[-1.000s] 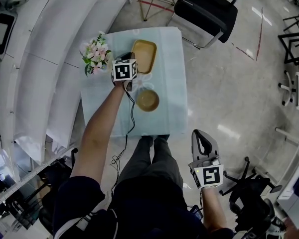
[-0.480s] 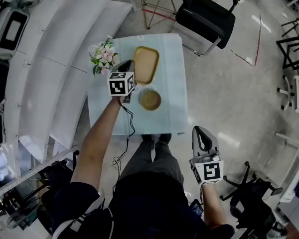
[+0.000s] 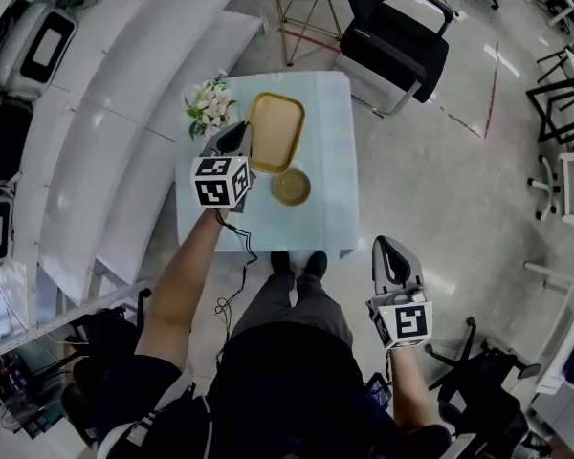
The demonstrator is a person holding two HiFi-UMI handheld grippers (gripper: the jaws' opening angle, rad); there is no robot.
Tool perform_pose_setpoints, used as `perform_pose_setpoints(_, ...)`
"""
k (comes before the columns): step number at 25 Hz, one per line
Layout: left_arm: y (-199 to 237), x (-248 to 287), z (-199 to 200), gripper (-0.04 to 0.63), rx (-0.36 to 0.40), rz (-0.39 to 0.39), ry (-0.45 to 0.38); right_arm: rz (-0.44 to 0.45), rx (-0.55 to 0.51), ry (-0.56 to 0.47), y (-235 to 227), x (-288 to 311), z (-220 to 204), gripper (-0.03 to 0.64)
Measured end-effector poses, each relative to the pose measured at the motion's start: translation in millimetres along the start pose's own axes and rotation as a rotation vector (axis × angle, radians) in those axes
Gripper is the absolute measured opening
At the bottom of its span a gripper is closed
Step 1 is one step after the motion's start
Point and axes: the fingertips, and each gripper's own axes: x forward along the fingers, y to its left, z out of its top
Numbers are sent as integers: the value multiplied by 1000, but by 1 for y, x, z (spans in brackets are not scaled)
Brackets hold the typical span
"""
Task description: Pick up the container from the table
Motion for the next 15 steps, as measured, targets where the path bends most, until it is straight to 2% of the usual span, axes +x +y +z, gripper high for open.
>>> perform_pose_setpoints(11,-16,-105,37,18,-17,13,-152,16,-2,-64,10,-23,28,-2)
perform_pose_setpoints(15,-24,-142,50,18,17,29,-217,21,-21,-84,14,-28,38,-2)
